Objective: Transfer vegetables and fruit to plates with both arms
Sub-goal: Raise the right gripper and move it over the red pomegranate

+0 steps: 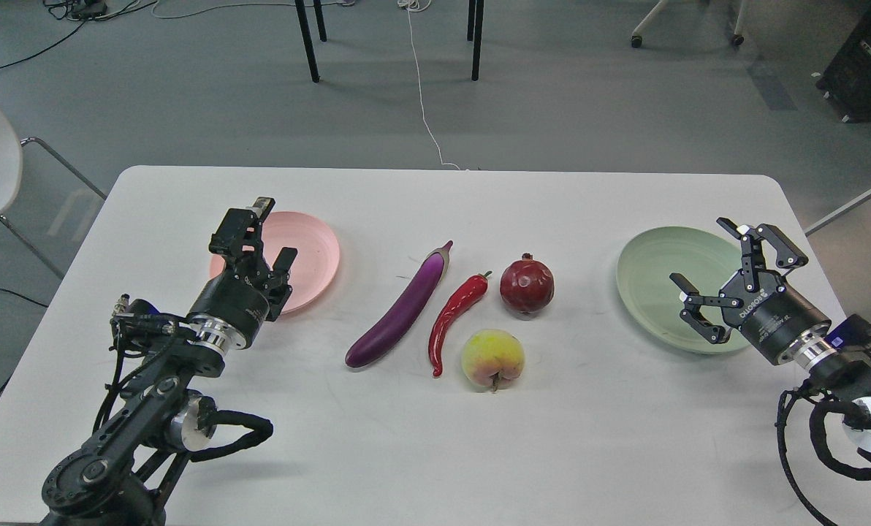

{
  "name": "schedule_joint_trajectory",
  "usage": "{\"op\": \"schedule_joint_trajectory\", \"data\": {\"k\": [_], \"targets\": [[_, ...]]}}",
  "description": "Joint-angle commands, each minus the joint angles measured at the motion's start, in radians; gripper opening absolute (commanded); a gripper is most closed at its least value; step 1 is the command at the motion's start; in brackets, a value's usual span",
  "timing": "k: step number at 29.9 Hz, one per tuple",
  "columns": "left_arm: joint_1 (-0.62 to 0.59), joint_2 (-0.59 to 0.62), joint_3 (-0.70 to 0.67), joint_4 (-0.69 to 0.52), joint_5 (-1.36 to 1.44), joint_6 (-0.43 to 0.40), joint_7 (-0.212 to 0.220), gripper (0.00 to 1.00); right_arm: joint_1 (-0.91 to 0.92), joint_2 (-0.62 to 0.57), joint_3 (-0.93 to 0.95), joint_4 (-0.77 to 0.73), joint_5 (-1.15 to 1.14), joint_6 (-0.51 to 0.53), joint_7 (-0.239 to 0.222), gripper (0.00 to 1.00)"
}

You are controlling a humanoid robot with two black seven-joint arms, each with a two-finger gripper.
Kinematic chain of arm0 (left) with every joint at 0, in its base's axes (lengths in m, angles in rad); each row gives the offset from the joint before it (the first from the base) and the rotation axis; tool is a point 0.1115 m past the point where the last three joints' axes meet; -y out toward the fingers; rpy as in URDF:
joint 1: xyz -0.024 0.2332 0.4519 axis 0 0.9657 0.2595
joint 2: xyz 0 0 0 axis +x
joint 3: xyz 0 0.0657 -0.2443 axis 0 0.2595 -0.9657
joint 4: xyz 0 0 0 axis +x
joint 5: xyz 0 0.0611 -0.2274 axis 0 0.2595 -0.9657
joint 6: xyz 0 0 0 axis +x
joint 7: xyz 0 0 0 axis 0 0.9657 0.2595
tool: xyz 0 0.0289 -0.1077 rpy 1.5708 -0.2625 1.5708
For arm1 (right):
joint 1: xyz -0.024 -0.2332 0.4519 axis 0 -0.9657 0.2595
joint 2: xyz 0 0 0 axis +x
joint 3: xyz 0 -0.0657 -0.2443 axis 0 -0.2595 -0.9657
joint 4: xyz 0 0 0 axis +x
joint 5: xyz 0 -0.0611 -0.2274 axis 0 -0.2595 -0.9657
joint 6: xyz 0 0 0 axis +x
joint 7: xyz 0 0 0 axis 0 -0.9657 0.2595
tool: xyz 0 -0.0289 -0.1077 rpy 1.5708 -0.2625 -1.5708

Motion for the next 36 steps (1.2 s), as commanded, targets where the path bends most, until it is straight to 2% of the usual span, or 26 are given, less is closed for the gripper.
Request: {"op": "schedule_joint_trajectory", "data": {"k": [1,7,11,20,22,28,29,32,36], "targets": [[0.002,0.0,0.004,-0.01,0.006,0.001,0.006,0.98,-0.001,-0.001,0.002,0.002,0.0,0.0,0.0,0.98],[0.002,0.003,0.004,-0.01,-0.003,-0.004,-0.001,0.98,0.019,-0.003,0.003,0.003,-0.014,0.0,0.0,0.99],[0.001,0.013,0.003,-0.013,-0.005,-0.004,-0.009,0.98,0.12,-0.03,0.003,0.022,-0.116,0.0,0.0,0.99],[0.001,0.008,0.003,-0.037,-0.005,0.004,-0.011,0.98,0.419,-0.07,-0.011,0.062,-0.897,0.0,0.0,0.98],[0.001,0.011,0.003,-0.037,-0.005,0.005,-0.011,0.98,0.516,-0.055,-0.087,0.048,-1.032,0.0,0.0,0.98],[0.005,0.011,0.003,-0.053,-0.005,0.008,-0.02,0.98,0.915,0.13,-0.568,-0.067,-1.225,-0.002,0.0,0.99],[0.005,0.011,0.003,-0.058,-0.005,0.008,-0.02,0.98,0.955,0.172,-0.63,-0.093,-1.247,-0.03,0.0,0.99],[0.007,0.011,0.003,-0.061,-0.003,0.008,-0.02,0.98,1.022,0.316,-0.785,-0.196,-1.351,-0.126,0.0,0.98],[0.008,0.014,-0.002,-0.061,-0.003,0.01,-0.021,0.98,1.03,0.453,-0.885,-0.309,-1.44,-0.165,0.0,0.98]]}}
